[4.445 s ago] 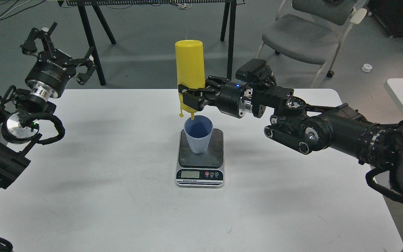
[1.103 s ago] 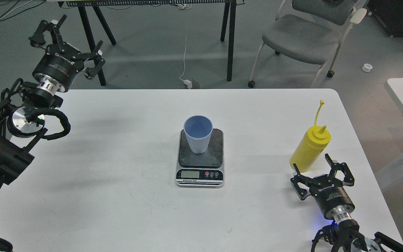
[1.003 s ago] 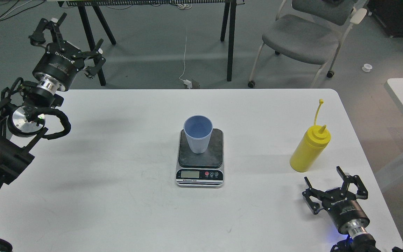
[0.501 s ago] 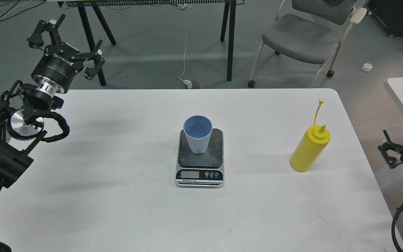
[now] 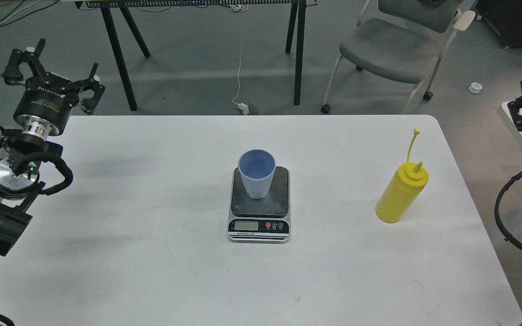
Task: Pour seasoning into cup on scale with both arms
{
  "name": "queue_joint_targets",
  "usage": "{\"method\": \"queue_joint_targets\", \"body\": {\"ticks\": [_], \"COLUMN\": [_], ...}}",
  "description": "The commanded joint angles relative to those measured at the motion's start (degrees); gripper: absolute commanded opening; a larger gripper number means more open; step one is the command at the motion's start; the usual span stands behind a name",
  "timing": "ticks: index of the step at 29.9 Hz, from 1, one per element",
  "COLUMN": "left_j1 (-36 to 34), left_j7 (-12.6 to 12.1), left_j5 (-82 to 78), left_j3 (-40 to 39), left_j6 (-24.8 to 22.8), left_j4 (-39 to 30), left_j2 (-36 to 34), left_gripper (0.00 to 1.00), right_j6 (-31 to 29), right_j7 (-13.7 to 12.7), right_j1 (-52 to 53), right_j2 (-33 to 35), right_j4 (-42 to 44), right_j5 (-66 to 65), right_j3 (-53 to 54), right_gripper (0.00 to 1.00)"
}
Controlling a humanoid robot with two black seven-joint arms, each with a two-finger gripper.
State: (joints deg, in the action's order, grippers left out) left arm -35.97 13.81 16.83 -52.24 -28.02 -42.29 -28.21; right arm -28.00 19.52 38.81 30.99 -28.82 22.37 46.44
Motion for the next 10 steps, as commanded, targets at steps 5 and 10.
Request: {"method": "queue_joint_targets", "body": {"ticks": [5,10], "left_j1": [0.2,-0.32], "left_j7": [0.52,0.52], "left_j5": [0.31,0.14], "left_j3": [-0.41,-0.41], "left_j6": [0.02,0.02], "left_j4": [-0.51,-0.69], "left_j2": [0.17,0.44], "left_gripper": [0.99,0.99], "right_j6": [0.0,0.0], "right_j7": [-0.45,-0.45], "right_j1": [3.91,4.78], "right_j2": [-3.74,-3.04], "right_j4": [5.71,5.53], "right_j5": [-0.23,-0.23], "right_j3": [-0.91,-2.05], "right_gripper": [1.0,1.0]}}
